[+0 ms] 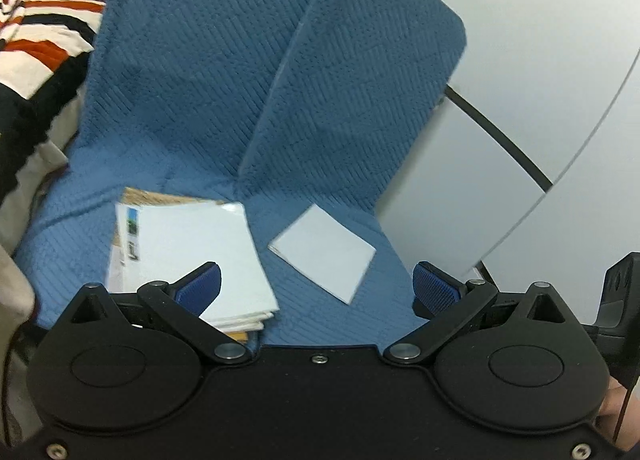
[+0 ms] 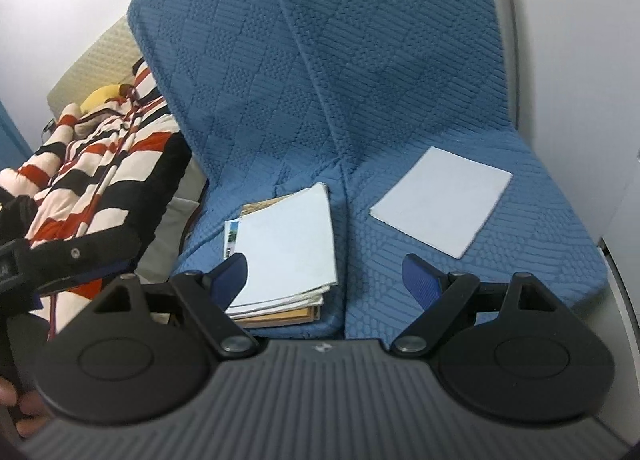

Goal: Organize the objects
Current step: 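Open both grippers and pull them back from the stack, then move both grippers to the last white paper on the other seat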

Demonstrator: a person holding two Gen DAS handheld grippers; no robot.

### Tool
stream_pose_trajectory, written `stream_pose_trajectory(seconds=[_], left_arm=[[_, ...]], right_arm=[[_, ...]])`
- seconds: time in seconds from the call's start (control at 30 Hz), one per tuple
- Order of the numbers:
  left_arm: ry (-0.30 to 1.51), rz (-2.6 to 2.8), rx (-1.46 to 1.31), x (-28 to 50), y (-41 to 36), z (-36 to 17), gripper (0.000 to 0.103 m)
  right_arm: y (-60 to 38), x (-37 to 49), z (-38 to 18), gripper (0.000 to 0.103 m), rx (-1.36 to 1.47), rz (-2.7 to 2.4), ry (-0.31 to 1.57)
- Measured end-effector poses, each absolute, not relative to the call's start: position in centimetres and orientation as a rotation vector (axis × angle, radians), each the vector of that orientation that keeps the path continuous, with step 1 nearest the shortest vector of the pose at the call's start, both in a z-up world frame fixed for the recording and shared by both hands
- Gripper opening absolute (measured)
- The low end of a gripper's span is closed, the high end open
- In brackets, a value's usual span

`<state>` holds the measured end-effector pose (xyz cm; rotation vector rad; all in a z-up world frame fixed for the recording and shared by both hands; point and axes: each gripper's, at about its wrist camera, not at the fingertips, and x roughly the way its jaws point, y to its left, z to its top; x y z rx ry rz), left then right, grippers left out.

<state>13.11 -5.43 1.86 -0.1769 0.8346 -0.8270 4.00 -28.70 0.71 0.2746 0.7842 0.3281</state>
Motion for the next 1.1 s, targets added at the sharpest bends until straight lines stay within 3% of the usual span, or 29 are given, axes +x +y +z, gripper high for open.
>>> stream_pose_trajectory(seconds=[0.47, 1.1], left_arm=[[0.878, -0.903, -0.165, 11.3, -10.4, 0.2, 0.102], [0.958, -0.871, -0.084, 18.1, -19.4, -7.1, 0.101]], right_arm=[[-32.7, 1.6, -2.2, 0.086, 0.373, 0.18, 0.815], [-34.8, 7.0, -10.3, 0.086, 0.364, 0.05, 0.804]])
